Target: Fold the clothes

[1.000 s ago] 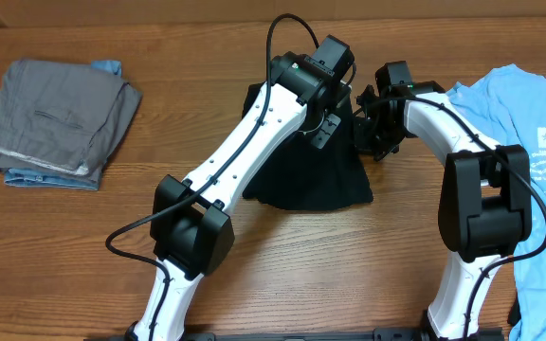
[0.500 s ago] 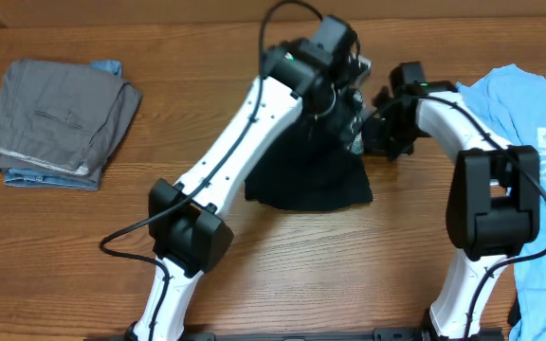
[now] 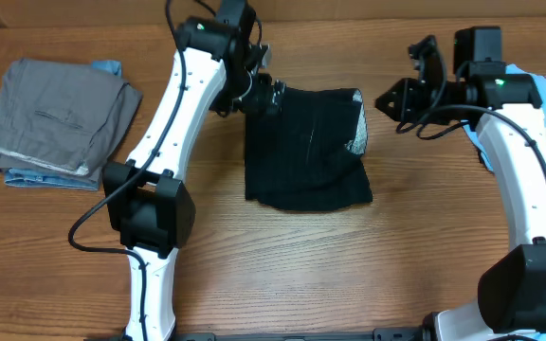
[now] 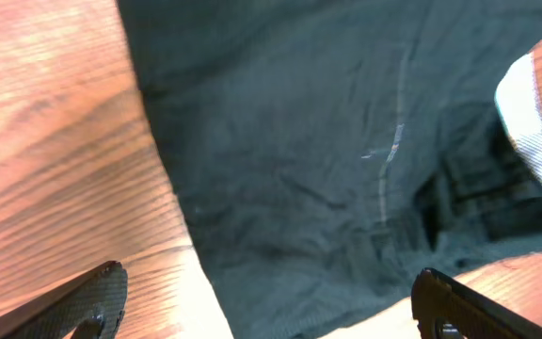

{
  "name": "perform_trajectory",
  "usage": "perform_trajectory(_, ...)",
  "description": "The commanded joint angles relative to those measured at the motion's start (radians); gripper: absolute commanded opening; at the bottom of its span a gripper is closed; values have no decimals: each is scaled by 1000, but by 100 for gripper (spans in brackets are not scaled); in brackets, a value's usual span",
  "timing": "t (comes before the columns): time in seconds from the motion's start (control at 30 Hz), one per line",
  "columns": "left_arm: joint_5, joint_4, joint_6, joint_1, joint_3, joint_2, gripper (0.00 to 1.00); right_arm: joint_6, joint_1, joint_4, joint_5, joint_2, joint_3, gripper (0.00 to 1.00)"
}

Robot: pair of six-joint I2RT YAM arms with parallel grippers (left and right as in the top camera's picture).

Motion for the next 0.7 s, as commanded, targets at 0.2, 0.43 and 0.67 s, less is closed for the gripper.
perform_trajectory(0.2, 16, 134, -40, -21, -215, 8, 99, -127, 161, 37, -72, 169, -48, 57)
perform_trajectory(0.43, 1, 197, -40, -47, -279, 8, 98, -147, 174, -34, 96, 299, -49, 46)
perform_trajectory(0.67, -15, 249, -40, -46, -349, 8, 99, -146, 174, -58, 132, 397, -60, 42)
